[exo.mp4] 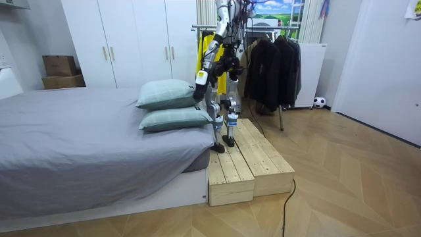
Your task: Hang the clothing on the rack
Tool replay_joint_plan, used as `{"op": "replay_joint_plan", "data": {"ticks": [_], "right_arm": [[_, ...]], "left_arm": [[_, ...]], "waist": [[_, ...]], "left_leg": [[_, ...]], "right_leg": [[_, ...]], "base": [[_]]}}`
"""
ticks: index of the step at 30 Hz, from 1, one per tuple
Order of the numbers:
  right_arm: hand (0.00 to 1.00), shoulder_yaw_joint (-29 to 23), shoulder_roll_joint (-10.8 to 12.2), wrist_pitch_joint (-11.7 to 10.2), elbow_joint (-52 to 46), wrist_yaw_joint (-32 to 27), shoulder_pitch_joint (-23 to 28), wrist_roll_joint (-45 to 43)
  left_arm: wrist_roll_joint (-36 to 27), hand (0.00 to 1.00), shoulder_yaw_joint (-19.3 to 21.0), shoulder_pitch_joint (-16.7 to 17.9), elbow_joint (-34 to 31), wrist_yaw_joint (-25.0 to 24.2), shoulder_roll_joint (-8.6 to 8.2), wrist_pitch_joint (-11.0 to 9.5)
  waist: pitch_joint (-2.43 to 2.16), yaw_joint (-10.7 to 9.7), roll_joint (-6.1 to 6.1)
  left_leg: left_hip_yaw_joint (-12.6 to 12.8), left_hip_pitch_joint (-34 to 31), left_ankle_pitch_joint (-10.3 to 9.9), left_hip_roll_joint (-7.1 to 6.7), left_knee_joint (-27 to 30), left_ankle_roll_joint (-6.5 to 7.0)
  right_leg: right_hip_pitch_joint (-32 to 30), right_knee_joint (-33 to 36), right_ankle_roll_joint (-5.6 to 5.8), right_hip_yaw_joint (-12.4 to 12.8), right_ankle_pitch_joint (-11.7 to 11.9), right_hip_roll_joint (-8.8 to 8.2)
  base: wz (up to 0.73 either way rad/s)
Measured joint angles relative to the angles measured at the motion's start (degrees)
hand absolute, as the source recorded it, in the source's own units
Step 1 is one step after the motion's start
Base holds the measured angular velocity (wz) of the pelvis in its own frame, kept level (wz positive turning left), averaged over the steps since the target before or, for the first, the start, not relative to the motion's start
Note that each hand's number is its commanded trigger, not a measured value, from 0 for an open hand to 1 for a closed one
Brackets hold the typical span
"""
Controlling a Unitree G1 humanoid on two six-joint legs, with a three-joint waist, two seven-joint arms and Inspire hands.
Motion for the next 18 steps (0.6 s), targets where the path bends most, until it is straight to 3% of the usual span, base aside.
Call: {"op": "replay_joint_plan", "data": {"ticks": [18], "right_arm": [[0.00, 0.32, 0.02, -0.63, -1.95, -9.99, 0.00, -10.79]], "left_arm": [[1.36, 0.00, -0.03, -0.55, -0.27, 1.48, 0.01, -1.12]], "waist": [[0.16, 0.35, -0.84]], "left_leg": [[0.05, -0.51, -0.01, 0.05, -0.11, -0.01]], "right_leg": [[-0.80, 0.28, 0.00, 0.72, -0.02, 0.04]], "base": [[-0.01]]}}
